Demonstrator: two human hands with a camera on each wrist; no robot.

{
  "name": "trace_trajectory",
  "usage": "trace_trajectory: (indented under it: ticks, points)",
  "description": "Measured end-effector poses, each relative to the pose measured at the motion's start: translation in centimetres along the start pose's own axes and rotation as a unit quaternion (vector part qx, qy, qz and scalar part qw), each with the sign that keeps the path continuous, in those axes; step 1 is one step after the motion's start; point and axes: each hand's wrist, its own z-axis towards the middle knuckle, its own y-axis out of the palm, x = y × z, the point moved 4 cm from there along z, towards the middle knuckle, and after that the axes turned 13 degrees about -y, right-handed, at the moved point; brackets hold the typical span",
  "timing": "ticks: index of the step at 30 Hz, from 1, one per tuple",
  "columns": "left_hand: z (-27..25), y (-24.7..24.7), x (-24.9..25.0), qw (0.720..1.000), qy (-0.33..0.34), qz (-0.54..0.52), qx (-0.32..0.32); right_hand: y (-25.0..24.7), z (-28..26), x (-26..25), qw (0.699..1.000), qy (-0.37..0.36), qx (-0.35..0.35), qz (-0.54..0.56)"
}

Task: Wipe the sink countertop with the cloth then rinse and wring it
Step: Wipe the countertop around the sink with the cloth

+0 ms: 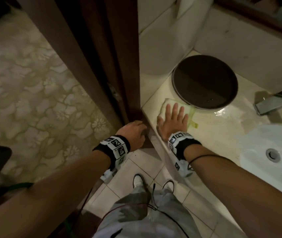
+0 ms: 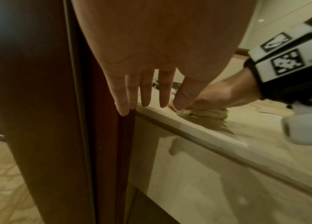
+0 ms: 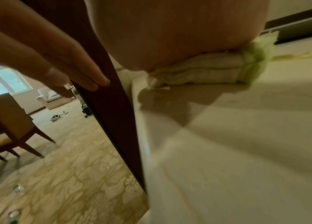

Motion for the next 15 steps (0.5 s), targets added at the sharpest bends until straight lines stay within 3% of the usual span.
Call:
trace_trajectory:
  ticks: [5, 10, 15]
  points:
    - [-0.9, -0.8, -1.1, 0.999, -0.02, 0.024, 0.014, -0.1, 1.5, -2.9, 0.998, -0.058, -0.023, -0.028]
    - [-0.6, -0.9, -1.1, 0.999, -0.038, 0.027, 0.016, 2.0, -2.2, -2.8, 0.986, -0.161, -0.014, -0.035]
    - [-0.1, -0.5, 0.9, 0.999, -0.009, 0.051, 0.002, 2.9, -5.4, 0.6, 0.99, -0.14, -0.001, -0.031]
